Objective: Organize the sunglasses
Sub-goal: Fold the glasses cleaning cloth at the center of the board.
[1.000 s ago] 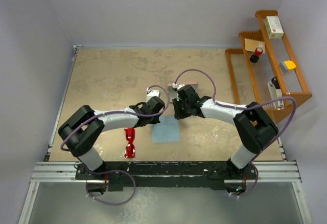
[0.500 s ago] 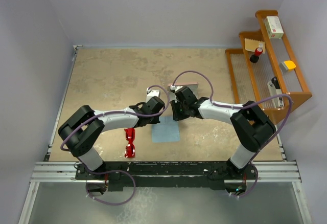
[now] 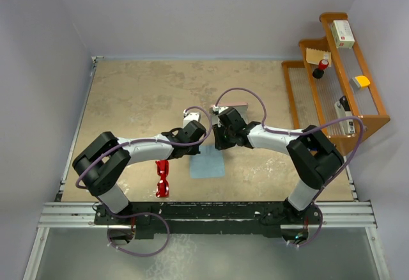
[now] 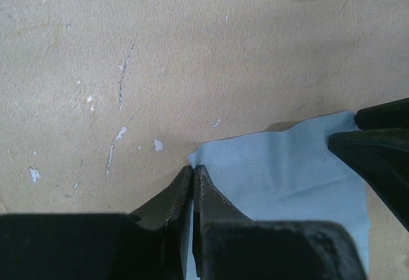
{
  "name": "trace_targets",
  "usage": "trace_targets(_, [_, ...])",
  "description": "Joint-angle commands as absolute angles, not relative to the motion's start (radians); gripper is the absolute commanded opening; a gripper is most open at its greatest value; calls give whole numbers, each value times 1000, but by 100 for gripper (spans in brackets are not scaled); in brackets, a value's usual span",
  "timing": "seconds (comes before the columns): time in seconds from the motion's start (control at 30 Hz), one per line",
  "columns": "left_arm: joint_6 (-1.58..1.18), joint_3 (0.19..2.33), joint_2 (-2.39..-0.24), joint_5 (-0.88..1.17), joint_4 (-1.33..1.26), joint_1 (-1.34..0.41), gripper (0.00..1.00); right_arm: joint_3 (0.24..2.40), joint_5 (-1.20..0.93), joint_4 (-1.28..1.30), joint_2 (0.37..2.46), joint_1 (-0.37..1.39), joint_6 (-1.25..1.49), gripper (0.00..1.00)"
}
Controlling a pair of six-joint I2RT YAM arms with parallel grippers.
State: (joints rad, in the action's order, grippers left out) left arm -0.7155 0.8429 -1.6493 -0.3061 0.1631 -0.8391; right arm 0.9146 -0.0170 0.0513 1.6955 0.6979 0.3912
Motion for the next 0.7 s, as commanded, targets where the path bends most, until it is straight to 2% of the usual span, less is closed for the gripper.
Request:
trace_targets(0.0, [-722, 803, -1675, -251, 237, -842, 0, 929, 0, 67, 1721, 704, 393, 32])
trace_targets(0.07, [-721, 804, -1675, -251, 236, -842, 0, 928, -5, 68, 1723, 704, 390, 30])
trace_targets(0.17, [-721, 805, -1679, -252, 236, -842, 0, 922, -16, 66, 1721, 705, 393, 22])
trace_targets(0.37, [-721, 810, -1687, -248, 232, -842, 0, 913, -8, 65, 1712, 705, 393, 16])
trace_targets(0.57, [-718, 813, -1693, -247, 231, -842, 0, 913, -3, 63, 1690, 704, 392, 1])
trace_targets(0.67, [-715, 817, -1689, -253, 234, -843, 0, 913, -1, 62, 1674, 706, 387, 0])
